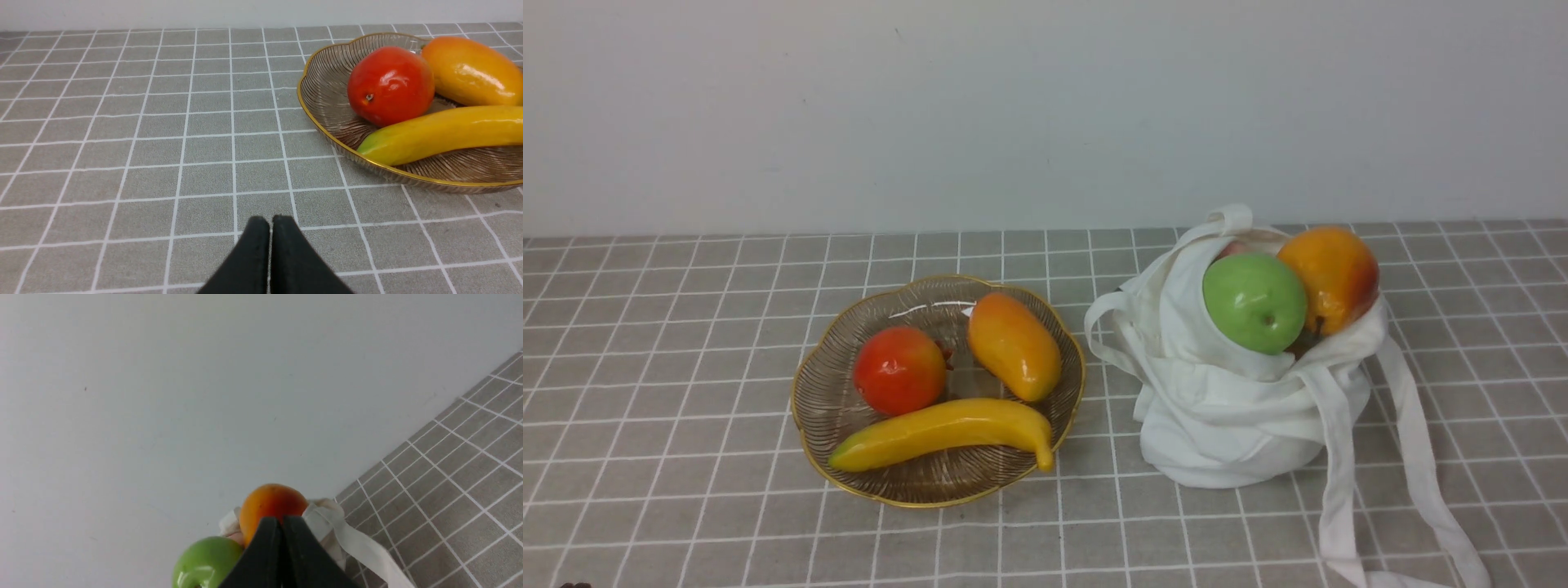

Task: Take the fruit out of the bag on the grey coffee tablecloth and place them on the plate.
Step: 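Reach into the cloth bag and grasp a fruit inside it with the right gripper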

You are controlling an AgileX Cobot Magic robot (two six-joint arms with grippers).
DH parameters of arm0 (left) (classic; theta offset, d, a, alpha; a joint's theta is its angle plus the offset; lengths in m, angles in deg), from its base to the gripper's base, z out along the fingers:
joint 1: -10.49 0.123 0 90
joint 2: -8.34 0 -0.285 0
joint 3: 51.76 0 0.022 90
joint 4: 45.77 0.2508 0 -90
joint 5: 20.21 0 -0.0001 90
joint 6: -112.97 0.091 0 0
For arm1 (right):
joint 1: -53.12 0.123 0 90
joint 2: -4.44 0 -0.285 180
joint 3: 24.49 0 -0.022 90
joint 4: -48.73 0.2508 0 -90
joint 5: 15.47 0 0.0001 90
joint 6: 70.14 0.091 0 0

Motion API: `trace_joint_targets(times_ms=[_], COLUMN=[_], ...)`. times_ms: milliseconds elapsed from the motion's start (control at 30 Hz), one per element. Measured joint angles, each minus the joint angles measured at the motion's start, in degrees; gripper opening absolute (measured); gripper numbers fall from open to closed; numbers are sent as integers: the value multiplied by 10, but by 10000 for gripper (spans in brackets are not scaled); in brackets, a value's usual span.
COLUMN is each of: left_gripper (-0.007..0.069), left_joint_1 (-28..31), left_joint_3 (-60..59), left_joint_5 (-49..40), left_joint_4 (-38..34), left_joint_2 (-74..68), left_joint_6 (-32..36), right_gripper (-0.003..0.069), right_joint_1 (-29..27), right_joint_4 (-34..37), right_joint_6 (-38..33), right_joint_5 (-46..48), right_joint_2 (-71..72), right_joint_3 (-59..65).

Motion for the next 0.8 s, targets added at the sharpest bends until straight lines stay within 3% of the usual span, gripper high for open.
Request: trace_joint_targets(times_ms=[200, 300, 467, 567, 800], left_gripper=[-8, -8, -8, -8, -8], left_joint_1=[0, 0, 0, 0, 0], left_joint_3=[0, 0, 0, 0, 0], left_joint_5=[0, 0, 0, 0, 0], left_joint_4=[0, 0, 0, 0, 0], left_joint_2=[0, 0, 0, 0, 0], left_joint_6=[0, 0, 0, 0, 0], right_gripper=[-14, -14, -14, -14, -14], right_joint_1=[0, 0, 0, 0, 0], right_joint_4=[28, 25, -61, -108, -114], right_joint_6=[32, 43, 7, -50, -185], right_joint_5=[-72, -54, 60, 221, 480], right_joint_2=[0, 0, -61, -189, -480], right_joint_3=[-1, -43, -208, -350, -576])
